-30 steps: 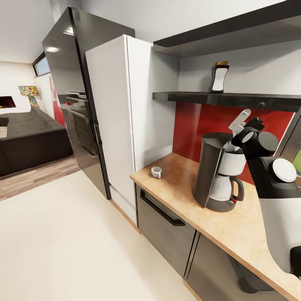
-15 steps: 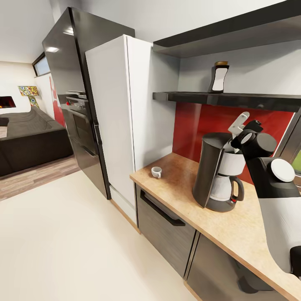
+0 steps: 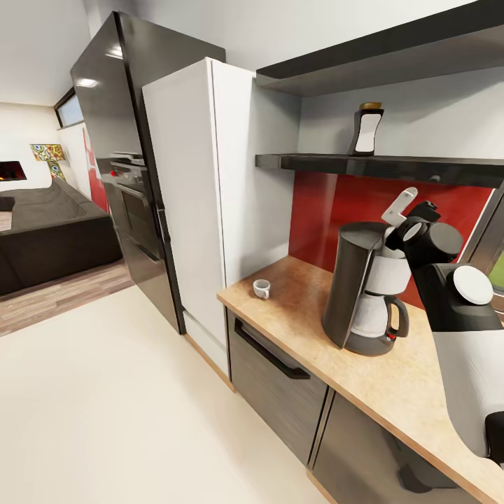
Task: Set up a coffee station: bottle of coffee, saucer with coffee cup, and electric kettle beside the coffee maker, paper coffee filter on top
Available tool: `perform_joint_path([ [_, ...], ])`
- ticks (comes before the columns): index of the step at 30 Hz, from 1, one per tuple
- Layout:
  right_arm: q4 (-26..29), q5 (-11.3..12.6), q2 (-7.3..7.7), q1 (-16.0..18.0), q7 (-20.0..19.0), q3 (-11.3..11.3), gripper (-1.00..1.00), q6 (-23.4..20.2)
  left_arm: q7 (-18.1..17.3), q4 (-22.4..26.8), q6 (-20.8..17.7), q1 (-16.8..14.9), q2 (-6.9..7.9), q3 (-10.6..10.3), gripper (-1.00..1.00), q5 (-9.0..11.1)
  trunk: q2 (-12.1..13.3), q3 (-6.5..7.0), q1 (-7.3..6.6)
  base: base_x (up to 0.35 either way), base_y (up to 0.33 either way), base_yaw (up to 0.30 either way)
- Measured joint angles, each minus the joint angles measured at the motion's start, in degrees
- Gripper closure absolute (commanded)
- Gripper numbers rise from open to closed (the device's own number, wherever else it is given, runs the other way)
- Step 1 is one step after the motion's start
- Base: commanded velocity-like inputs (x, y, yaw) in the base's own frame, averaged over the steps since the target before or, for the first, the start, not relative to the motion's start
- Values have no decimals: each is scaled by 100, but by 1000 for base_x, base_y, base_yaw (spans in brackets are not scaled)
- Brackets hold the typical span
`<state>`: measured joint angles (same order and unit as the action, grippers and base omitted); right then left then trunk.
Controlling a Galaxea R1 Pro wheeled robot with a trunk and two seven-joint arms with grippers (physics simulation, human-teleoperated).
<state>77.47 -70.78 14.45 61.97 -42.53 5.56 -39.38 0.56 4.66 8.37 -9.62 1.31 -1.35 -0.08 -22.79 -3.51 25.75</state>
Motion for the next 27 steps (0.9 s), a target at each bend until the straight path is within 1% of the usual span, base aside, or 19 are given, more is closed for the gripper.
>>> perform_joint_path([
  [21, 22, -14, -14, 0, -5, 1, -100, -1, 0, -13, 3, 0, 0, 0, -100, 0, 0, 0, 0, 0, 0, 0],
  [25, 82, -8, -38, 0, -5, -20, -100, 0, 0, -13, 3, 0, 0, 0, -100, 0, 0, 0, 0, 0, 0, 0],
  [27, 218, -3, -42, 0, -6, -25, -100, 1, 0, -13, 3, 0, 0, 0, -100, 0, -1, 0, 0, 0, 0, 0],
])
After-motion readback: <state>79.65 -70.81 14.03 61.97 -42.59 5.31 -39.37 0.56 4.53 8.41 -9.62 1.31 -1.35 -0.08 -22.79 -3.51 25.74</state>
